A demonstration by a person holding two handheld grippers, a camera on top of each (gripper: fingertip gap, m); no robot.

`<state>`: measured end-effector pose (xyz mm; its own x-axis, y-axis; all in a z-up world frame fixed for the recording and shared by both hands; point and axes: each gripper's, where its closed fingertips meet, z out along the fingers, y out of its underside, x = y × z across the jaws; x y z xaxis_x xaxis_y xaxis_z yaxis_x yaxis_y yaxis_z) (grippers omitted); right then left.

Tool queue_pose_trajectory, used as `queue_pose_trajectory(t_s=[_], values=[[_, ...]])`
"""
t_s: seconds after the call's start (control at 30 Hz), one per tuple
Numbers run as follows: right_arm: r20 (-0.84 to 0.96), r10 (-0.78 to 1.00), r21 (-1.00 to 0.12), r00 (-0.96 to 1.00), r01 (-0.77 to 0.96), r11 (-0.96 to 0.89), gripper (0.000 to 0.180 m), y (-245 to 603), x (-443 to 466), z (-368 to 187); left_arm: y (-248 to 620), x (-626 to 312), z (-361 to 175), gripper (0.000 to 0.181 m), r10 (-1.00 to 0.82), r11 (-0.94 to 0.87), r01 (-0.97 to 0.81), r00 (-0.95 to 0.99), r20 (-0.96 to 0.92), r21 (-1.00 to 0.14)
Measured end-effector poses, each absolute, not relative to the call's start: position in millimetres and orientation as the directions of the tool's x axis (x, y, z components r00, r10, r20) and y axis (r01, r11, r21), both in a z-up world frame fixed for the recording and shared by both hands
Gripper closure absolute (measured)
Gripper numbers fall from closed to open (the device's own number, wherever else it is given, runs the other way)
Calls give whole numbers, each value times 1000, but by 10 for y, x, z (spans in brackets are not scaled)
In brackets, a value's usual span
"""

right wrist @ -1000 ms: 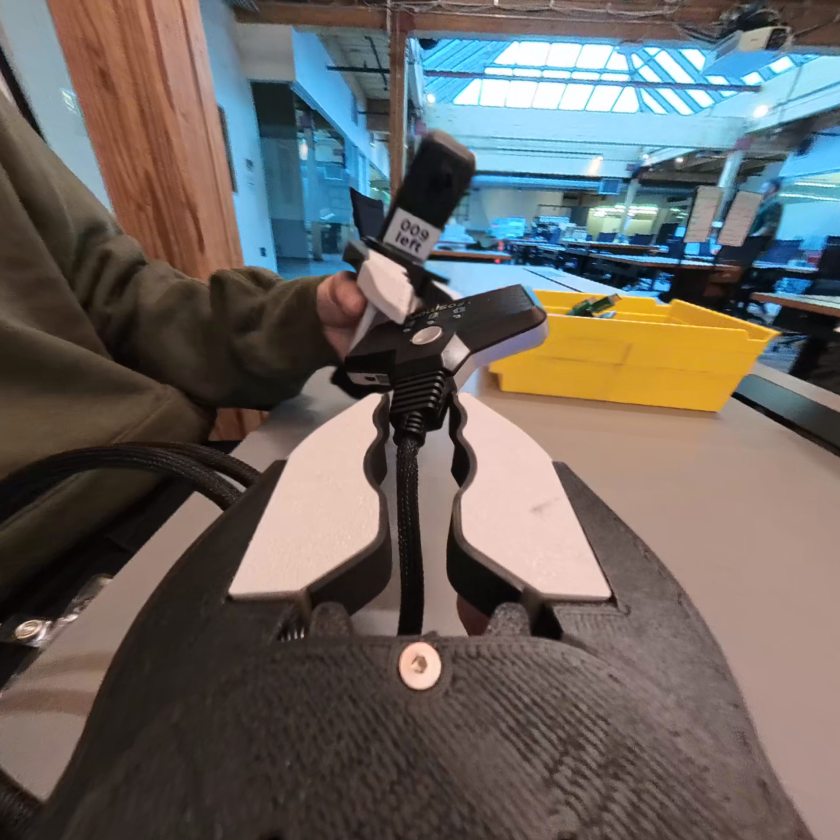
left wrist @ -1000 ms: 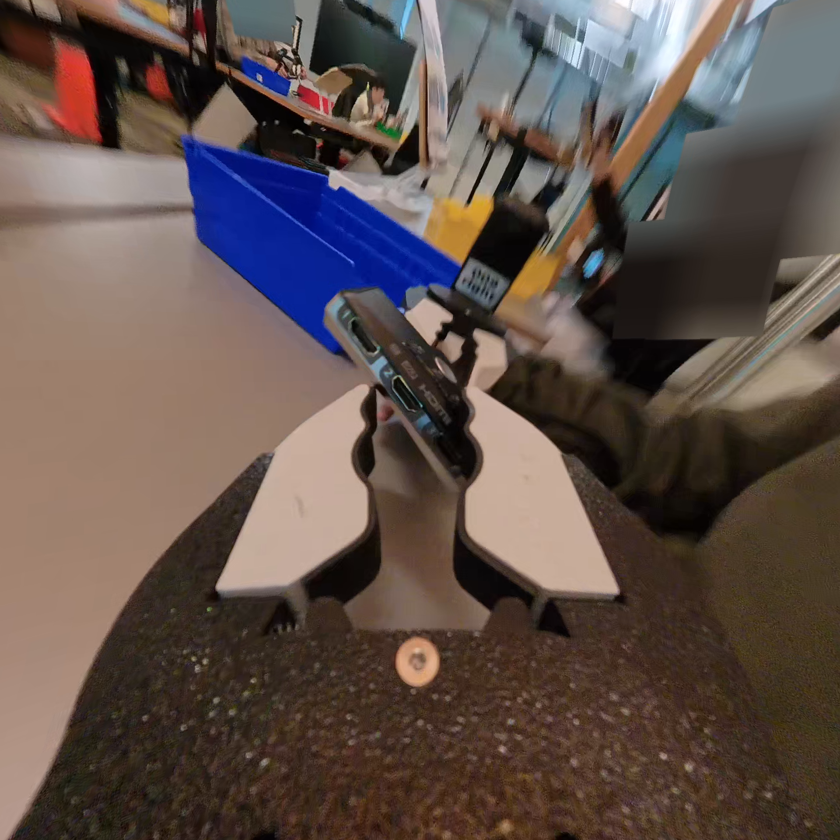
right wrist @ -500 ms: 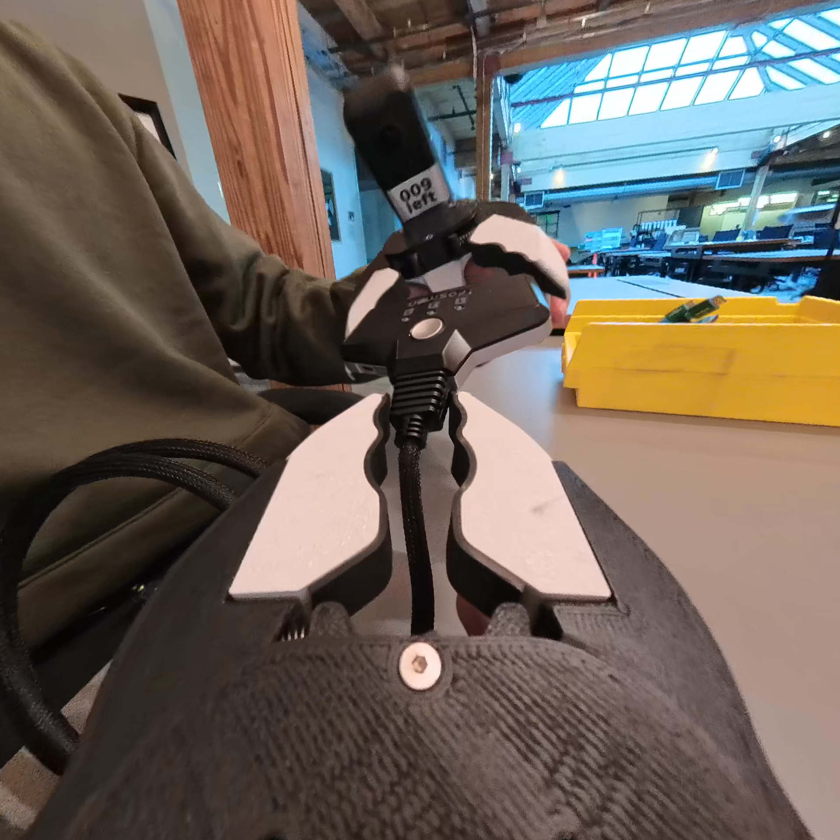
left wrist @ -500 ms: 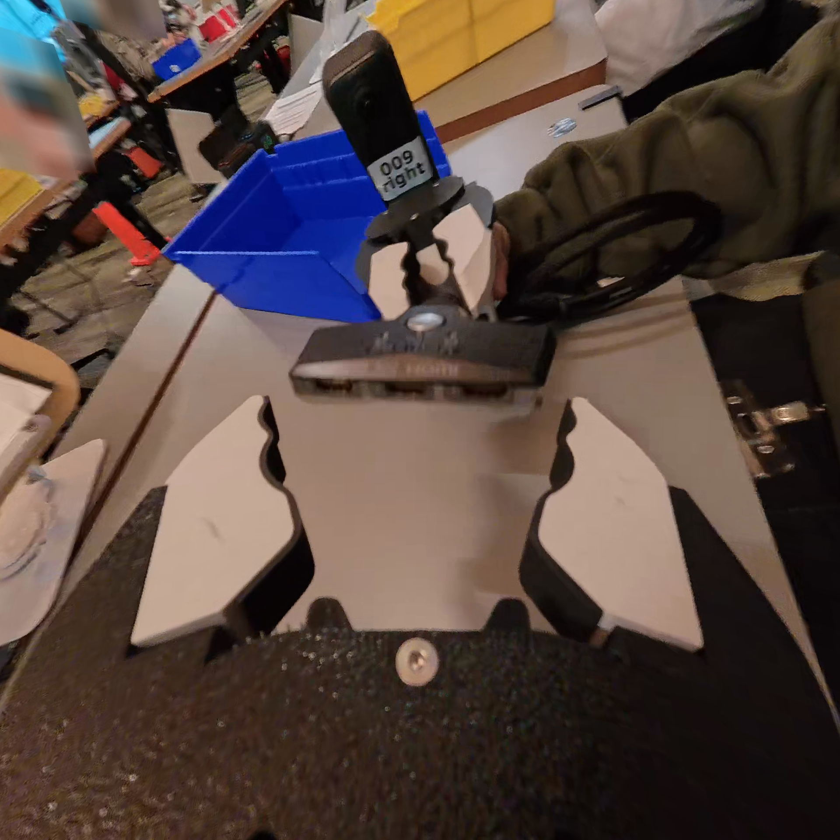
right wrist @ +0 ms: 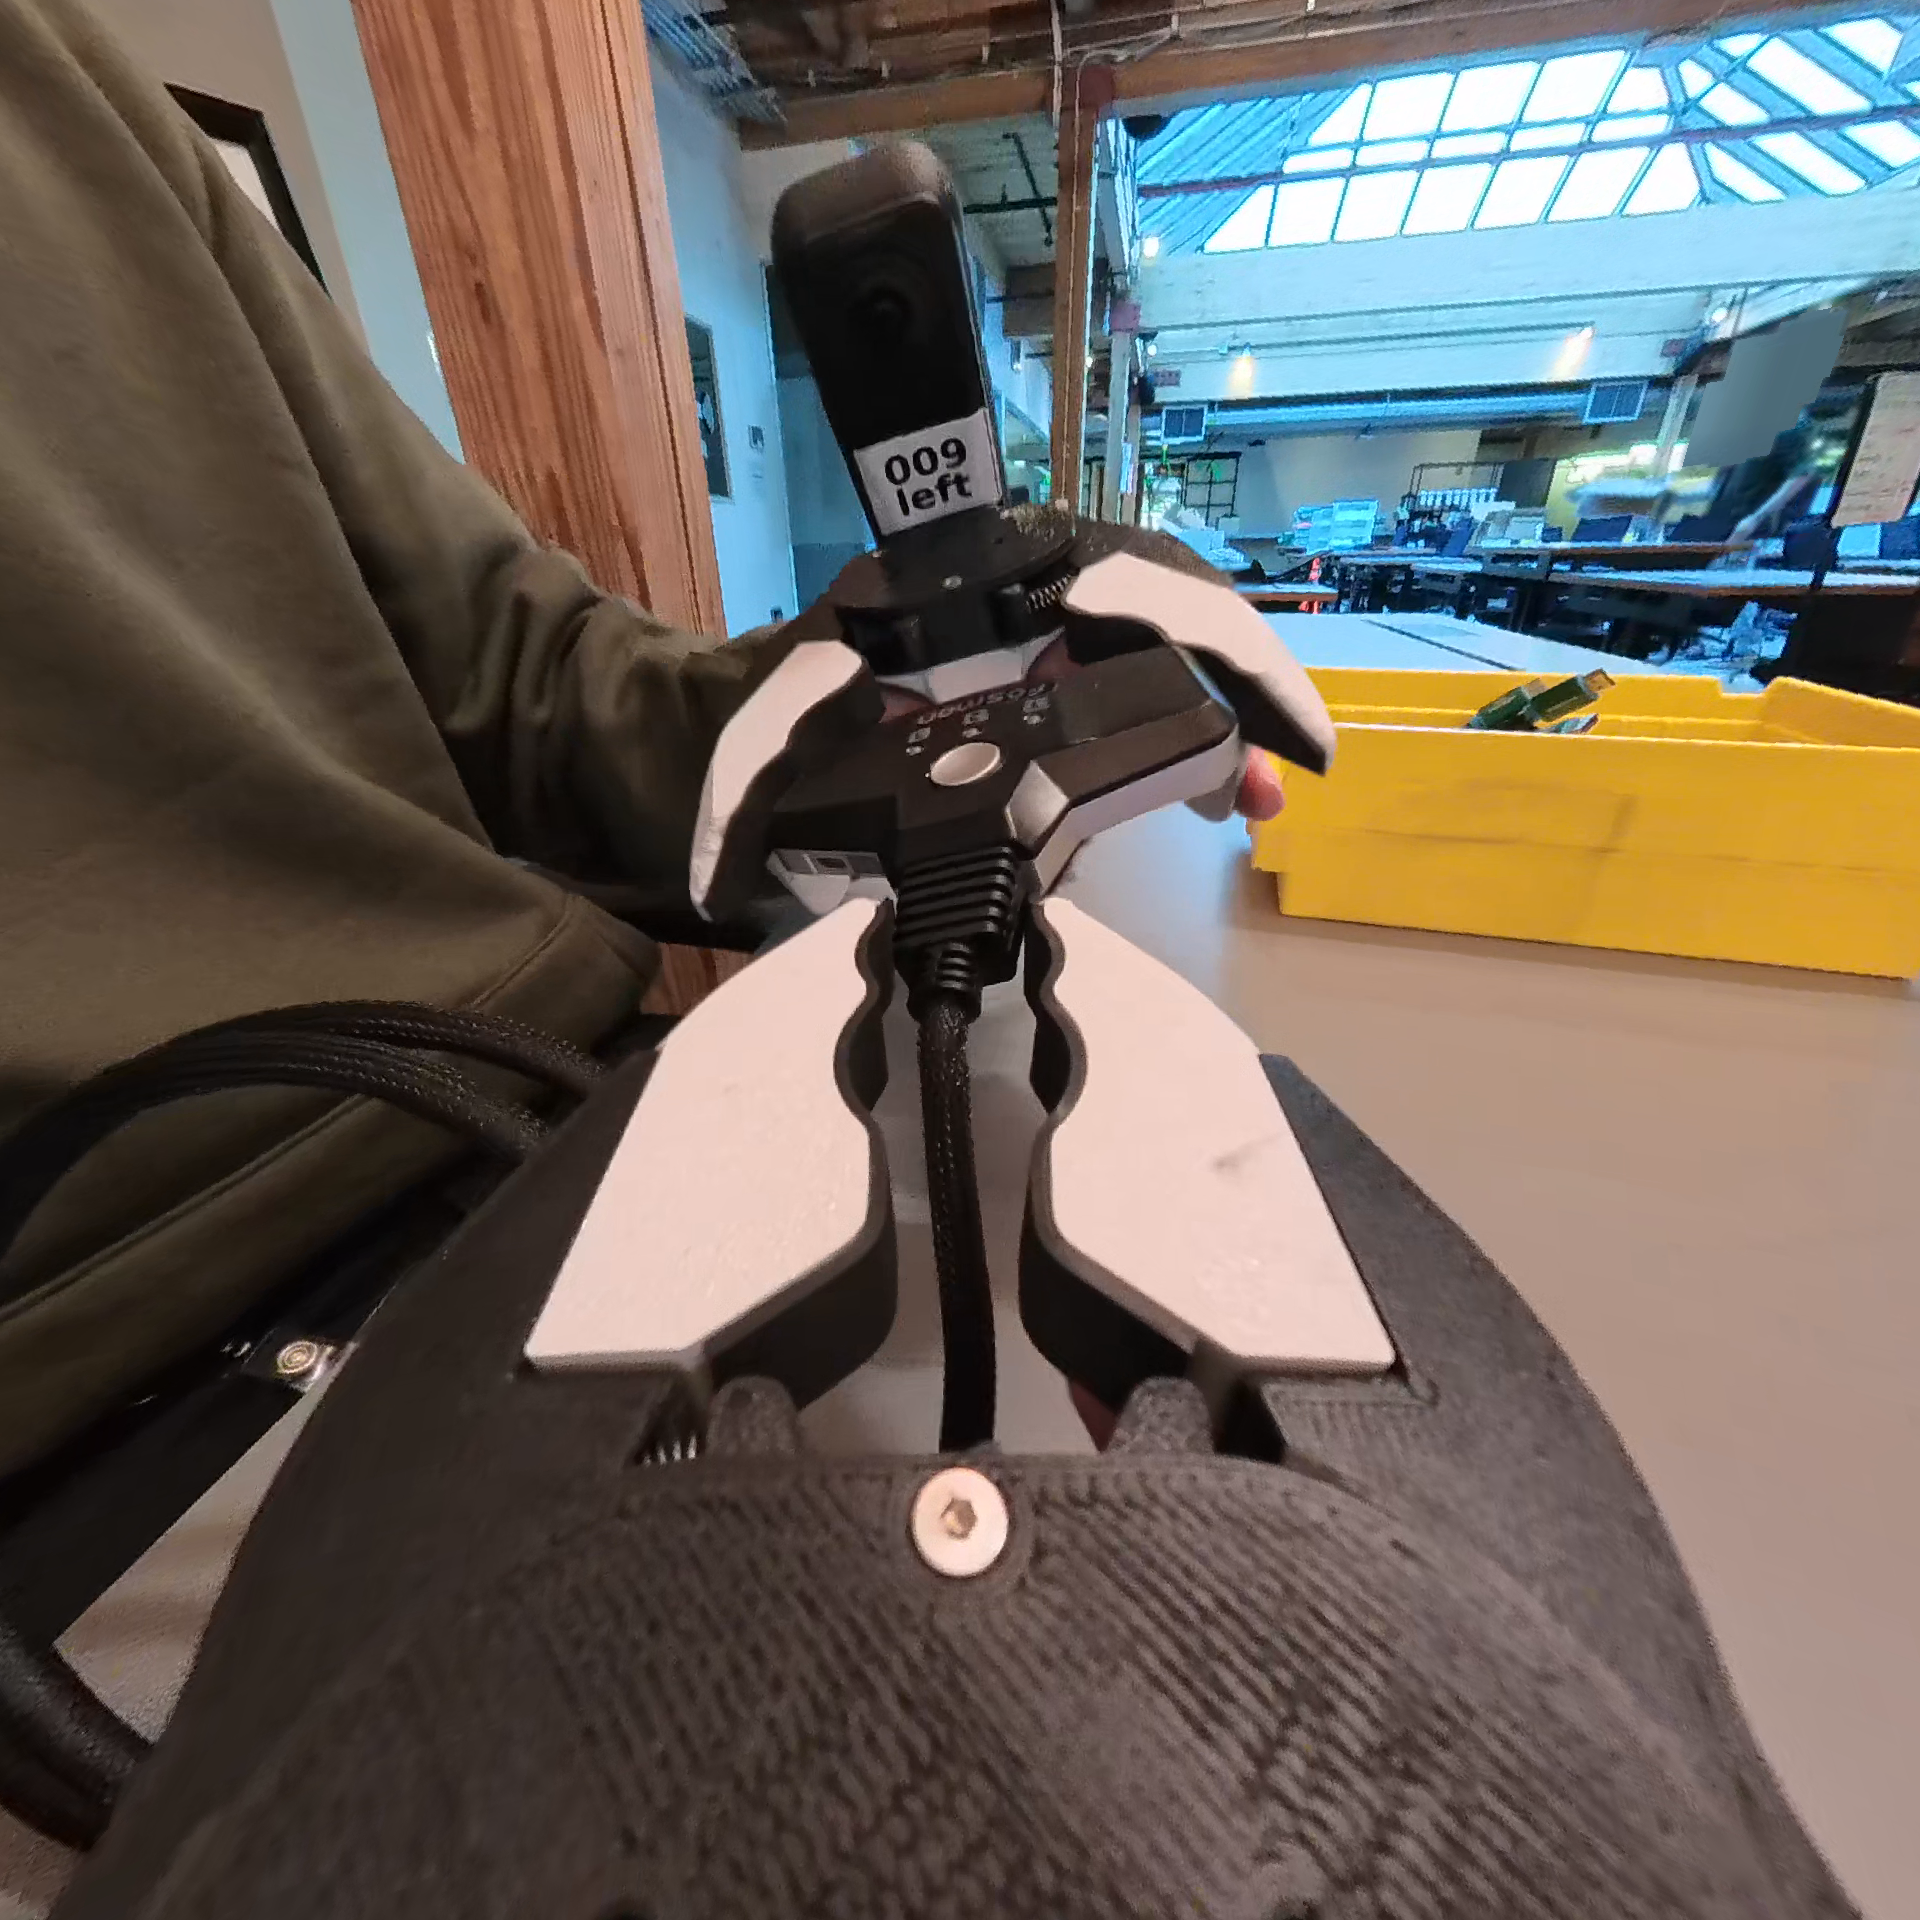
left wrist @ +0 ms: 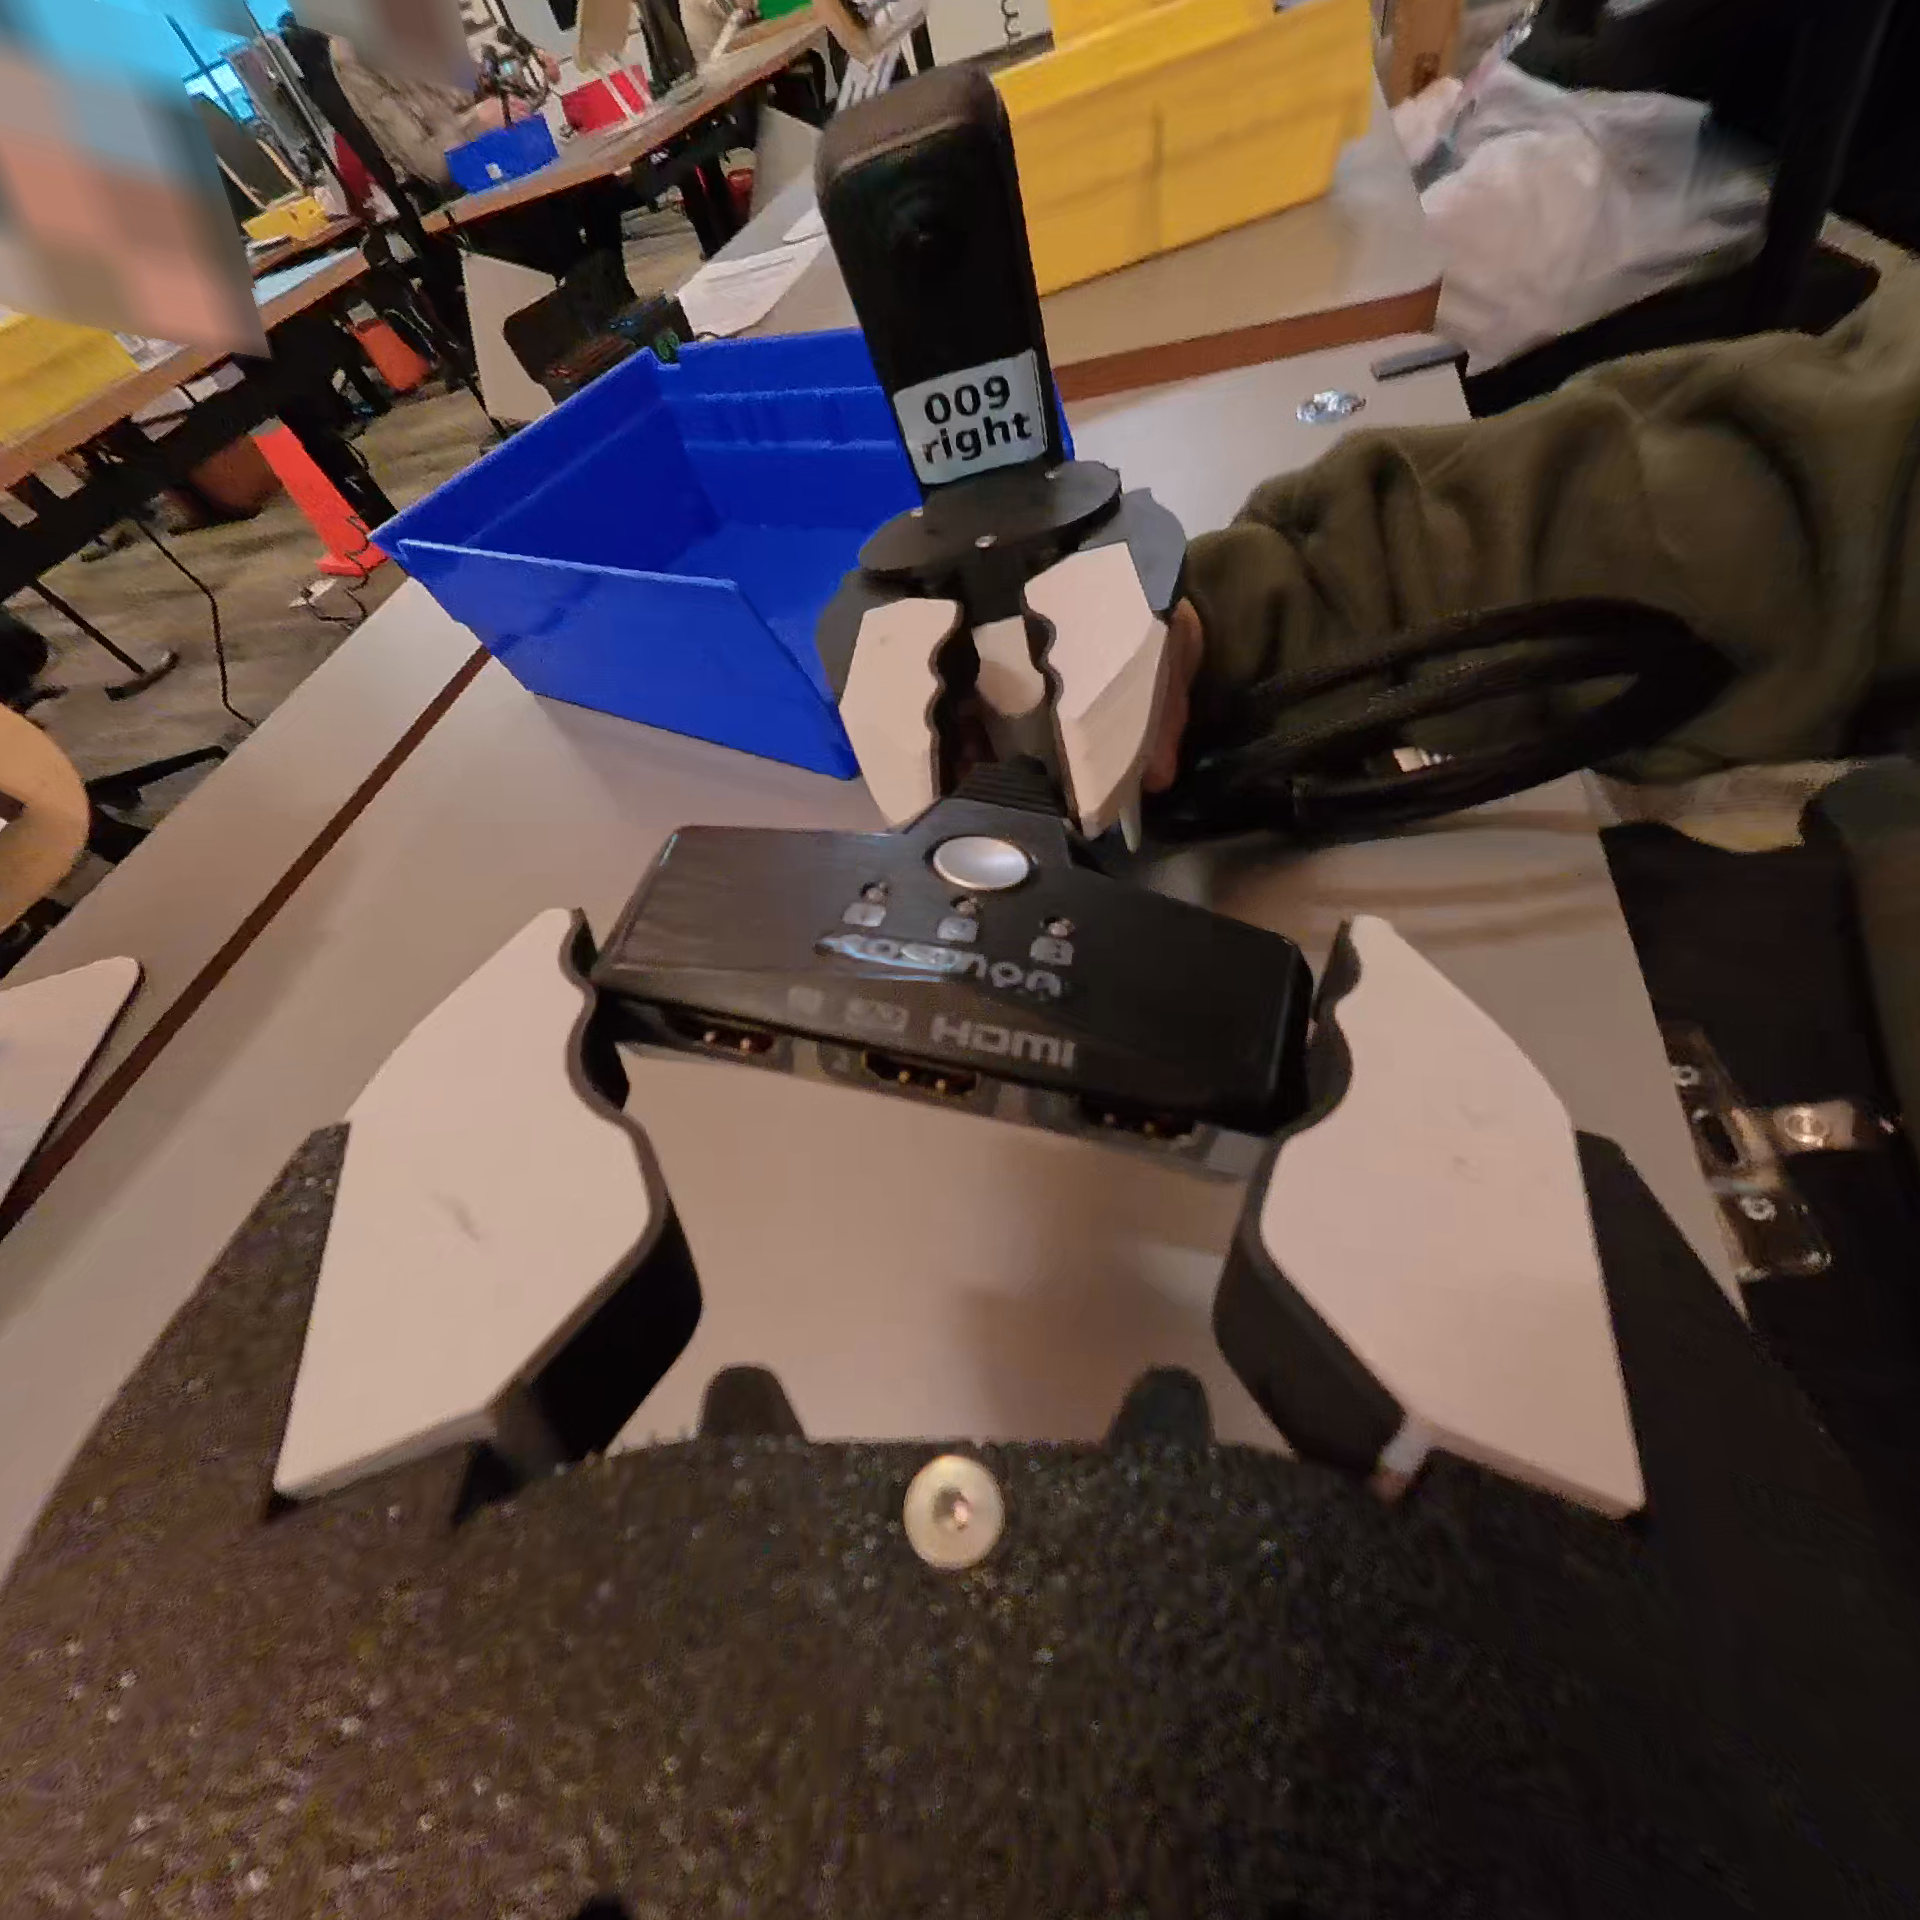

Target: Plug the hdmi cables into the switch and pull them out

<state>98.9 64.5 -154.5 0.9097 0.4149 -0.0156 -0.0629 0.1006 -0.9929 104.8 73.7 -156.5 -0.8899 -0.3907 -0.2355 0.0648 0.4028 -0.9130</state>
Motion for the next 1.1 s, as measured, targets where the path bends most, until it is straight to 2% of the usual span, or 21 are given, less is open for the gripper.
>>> queue_pose_trajectory(t_s=[0.2,0.5,0.57,0.7,0.83,1.1], values=[[3,339,-989,941,-47,139,157,639,1059,-1513,701,1100,-1452,57,-458,257,-53,-886,-74,-965],[81,194,-988,978,53,142,152,702,1110,-1534,664,1151,-1307,59,-499,22,-96,-863,73,-995],[92,200,-989,975,65,135,156,712,1088,-1544,670,1149,-1295,59,-505,14,-85,-861,66,-996],[95,181,-989,979,72,129,148,724,1103,-1549,666,1129,-1281,59,-501,23,-63,-865,43,-998],[100,194,-992,976,82,95,149,762,1076,-1589,677,1114,-1272,59,-496,21,-37,-868,22,-999],[87,243,-996,966,88,5,158,837,1012,-1696,728,1114,-1319,60,-501,33,-39,-865,17,-999]])
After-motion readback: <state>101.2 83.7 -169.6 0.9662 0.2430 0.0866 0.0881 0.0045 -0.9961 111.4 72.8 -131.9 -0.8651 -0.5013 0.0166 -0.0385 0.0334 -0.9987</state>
